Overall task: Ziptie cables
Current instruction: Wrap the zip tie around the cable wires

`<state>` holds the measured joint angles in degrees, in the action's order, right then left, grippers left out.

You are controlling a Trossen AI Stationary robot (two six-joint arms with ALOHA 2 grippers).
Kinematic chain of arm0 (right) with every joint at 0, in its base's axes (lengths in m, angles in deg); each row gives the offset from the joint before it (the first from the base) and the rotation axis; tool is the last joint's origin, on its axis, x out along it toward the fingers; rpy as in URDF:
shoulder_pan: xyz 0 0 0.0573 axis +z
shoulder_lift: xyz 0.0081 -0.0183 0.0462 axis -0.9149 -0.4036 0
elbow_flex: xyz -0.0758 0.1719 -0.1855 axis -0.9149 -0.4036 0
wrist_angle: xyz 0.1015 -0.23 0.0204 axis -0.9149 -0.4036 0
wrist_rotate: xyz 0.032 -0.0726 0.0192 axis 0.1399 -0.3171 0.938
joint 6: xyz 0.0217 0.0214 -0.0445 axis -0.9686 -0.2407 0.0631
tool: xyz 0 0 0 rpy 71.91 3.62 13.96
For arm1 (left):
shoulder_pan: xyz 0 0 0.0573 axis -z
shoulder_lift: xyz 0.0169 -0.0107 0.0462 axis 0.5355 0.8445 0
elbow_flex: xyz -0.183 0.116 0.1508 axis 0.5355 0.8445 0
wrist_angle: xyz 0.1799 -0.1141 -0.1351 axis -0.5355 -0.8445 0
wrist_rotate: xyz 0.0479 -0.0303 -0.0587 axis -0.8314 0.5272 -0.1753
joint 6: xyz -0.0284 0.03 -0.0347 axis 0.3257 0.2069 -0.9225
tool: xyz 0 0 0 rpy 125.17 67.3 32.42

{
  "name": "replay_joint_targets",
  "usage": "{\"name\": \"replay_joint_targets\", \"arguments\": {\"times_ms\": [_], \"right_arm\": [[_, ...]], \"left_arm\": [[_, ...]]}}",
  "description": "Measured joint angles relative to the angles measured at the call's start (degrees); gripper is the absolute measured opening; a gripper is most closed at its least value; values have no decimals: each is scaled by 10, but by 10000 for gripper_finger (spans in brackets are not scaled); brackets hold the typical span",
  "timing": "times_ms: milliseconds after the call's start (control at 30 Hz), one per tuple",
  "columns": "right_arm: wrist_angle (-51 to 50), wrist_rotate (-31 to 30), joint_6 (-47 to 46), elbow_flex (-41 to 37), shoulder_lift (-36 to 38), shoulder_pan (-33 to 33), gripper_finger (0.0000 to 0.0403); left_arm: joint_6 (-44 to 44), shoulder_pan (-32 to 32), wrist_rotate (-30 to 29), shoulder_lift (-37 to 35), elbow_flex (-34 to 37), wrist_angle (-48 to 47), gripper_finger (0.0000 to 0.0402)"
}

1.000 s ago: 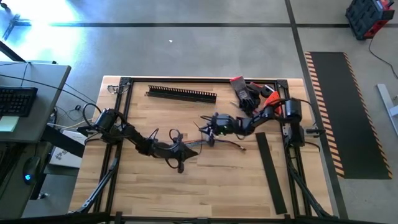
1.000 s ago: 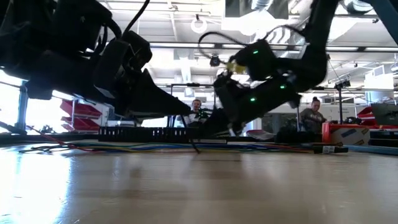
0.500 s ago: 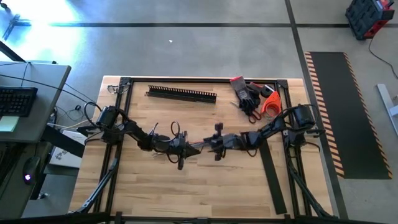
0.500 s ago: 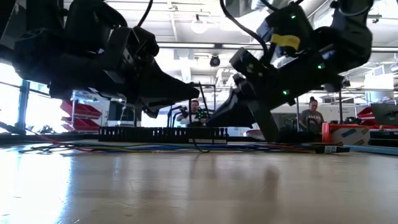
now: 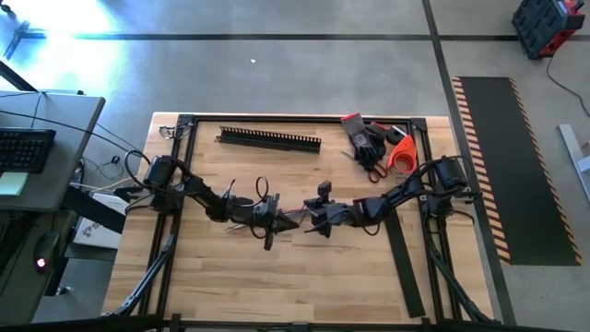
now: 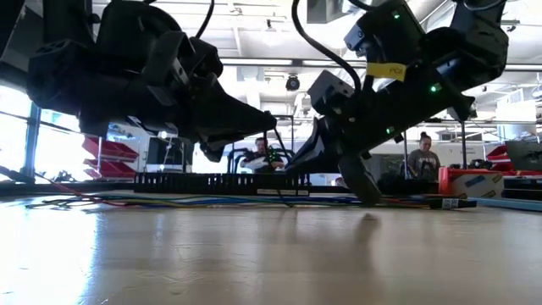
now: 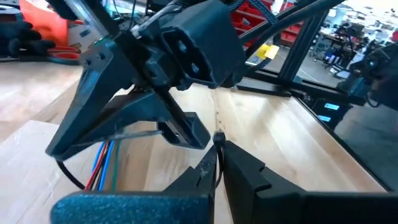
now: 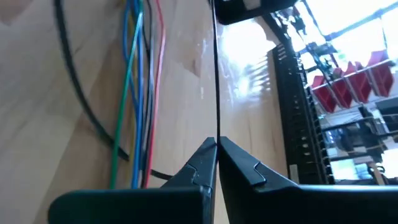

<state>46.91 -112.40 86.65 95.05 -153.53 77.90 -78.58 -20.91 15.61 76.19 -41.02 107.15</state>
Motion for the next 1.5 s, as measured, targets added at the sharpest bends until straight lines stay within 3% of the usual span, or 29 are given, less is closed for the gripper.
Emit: {"name": "replay_joint_targets", "arguments": {"times_ms": [400,933,1500], "right_arm": [[5,-42,-19,0,0,23,0],[23,-49,-32,1,-9,26,0],[30,-110,-69,15,-38,48,0]], "left_arm": [[-9,6,-32,0,0,0,0],[-14,6,-64,0,0,3,0],[-16,8,-65,0,0,2,0]]}}
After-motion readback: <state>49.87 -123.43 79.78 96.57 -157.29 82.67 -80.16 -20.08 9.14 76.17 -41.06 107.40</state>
